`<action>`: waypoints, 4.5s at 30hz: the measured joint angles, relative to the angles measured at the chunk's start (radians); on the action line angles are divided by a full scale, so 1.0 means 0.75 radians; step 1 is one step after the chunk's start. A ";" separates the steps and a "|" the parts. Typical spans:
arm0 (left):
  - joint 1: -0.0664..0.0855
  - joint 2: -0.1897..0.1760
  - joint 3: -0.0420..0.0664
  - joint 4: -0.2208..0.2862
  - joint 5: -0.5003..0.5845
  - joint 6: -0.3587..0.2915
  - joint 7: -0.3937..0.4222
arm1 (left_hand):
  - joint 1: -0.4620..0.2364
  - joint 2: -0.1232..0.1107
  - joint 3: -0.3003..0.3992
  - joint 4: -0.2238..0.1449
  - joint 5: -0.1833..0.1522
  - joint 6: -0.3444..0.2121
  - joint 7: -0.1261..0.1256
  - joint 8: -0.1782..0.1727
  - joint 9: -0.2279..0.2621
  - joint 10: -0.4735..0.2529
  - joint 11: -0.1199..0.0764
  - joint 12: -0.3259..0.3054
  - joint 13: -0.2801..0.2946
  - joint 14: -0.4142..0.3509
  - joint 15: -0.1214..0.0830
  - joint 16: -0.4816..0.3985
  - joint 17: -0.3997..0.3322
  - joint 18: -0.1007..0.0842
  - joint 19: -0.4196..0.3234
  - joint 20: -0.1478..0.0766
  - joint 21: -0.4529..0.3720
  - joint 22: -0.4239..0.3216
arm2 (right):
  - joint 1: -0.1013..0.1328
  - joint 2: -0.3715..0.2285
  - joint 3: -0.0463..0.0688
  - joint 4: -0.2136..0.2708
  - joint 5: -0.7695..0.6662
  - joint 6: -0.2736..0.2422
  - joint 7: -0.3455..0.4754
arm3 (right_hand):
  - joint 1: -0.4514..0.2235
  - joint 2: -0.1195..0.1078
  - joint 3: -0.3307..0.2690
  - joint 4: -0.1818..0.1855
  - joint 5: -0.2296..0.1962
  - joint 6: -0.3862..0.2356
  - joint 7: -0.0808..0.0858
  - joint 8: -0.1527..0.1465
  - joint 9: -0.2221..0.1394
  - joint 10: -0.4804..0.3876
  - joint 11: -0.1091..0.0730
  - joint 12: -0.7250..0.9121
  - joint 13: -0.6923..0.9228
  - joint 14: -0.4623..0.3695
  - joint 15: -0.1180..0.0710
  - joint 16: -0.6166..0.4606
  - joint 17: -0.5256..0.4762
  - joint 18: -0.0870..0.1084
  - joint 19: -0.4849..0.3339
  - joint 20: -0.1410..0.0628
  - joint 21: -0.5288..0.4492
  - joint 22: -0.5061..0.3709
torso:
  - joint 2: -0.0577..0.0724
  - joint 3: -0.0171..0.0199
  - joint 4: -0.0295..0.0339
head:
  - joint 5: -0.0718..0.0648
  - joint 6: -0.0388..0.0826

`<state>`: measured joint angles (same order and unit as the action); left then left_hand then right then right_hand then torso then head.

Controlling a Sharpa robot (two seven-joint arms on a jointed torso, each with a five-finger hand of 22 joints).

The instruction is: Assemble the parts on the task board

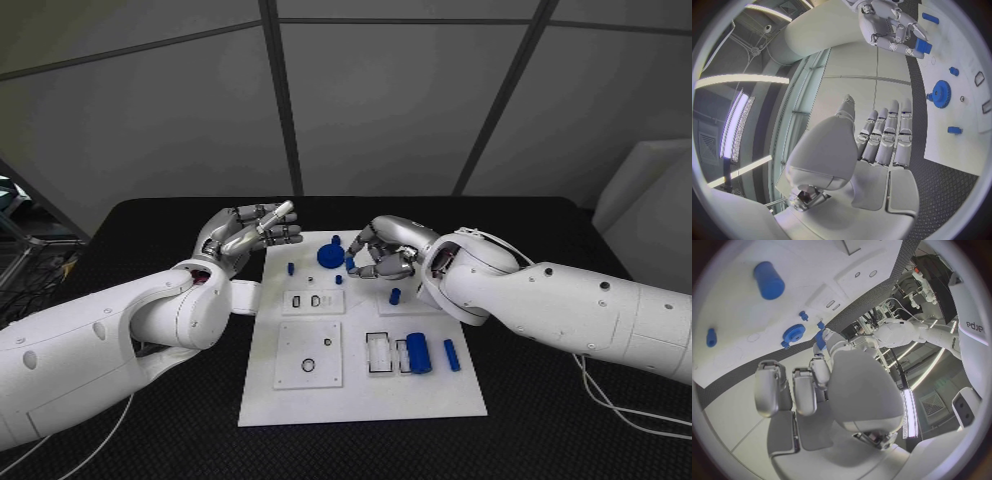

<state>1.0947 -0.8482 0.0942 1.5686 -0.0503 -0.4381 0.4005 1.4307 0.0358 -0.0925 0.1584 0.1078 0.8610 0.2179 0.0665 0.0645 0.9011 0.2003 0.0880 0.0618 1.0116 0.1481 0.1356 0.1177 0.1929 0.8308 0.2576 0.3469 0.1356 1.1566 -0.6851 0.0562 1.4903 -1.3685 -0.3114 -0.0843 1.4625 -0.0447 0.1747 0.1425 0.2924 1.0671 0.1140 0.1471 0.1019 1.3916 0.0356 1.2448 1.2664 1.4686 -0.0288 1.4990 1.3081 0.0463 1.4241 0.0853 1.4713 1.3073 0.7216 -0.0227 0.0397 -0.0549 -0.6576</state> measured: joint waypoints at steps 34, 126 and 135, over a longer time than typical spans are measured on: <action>0.000 0.001 0.000 0.000 0.000 -0.001 -0.003 | 0.000 0.000 0.000 0.000 0.000 0.000 0.000 0.000 0.000 0.000 0.000 0.000 0.000 0.000 0.000 0.000 0.001 0.000 0.000 0.000 0.000 -0.001 | -0.080 0.177 -0.015 -0.052 -0.176 0.043 -0.187 | -0.014 -0.014 -0.001 0.000 -0.006 0.004 0.003 -0.005 0.007 0.000 0.000 -0.010 -0.007 0.000 0.000 0.000 0.000 0.000 0.000 0.000 0.000 0.000 | 0.000 0.0032 -0.0013 | 0.044 -0.031; 0.000 -0.030 0.000 -0.024 -0.220 0.024 -0.188 | -0.086 0.023 -0.063 0.031 -0.005 0.254 -0.087 0.074 0.029 0.512 -0.167 0.217 0.128 0.517 -0.177 0.336 0.246 0.000 0.386 -0.169 0.268 0.126 | -0.041 -0.127 0.006 0.196 0.123 -0.098 0.176 | -0.042 -0.074 -0.150 0.116 -0.041 -0.202 0.067 -0.066 -0.001 -0.285 0.054 -0.366 -0.324 -0.023 0.043 -0.258 -0.194 0.084 -0.350 0.042 -0.296 -0.353 | -0.018 0.0089 -0.0095 | 0.077 -0.027; 0.012 -0.040 0.001 -0.033 -0.570 0.185 -0.531 | -0.110 0.019 -0.084 0.099 -0.005 0.302 -0.152 0.153 0.149 0.483 -0.226 0.605 0.515 0.607 -0.246 1.535 1.460 -0.133 0.636 -0.260 1.021 0.901 | 0.046 -0.239 0.012 0.174 0.491 -0.062 0.294 | 0.045 -0.075 -0.085 0.153 -0.057 -0.104 0.071 -0.058 0.008 -0.374 0.067 -1.151 -1.033 -0.352 0.068 -1.312 -1.071 0.177 -0.750 0.067 -0.955 -1.001 | -0.050 0.0180 -0.0234 | 0.097 -0.040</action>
<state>1.1036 -0.8781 0.0950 1.5436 -0.4781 -0.2996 0.0024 1.3480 0.0501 -0.1556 0.2330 0.1040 1.0878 0.1037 0.1814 0.1761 1.2634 0.0308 0.5420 0.4481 1.4668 -0.0365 1.2870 1.2126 0.0934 1.3082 0.0626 1.1123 0.8112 1.1910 -0.8643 0.0654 1.6206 -1.0004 -0.3578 0.1359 1.4961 -0.1010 0.1110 0.2574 0.2495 0.9888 0.1672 0.1038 0.1082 1.1110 0.0855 0.3812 0.4918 1.2044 0.0225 0.5149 0.5051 0.1792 0.8618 0.1356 0.7547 0.5563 0.6842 -0.0092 0.0221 0.0180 -0.6876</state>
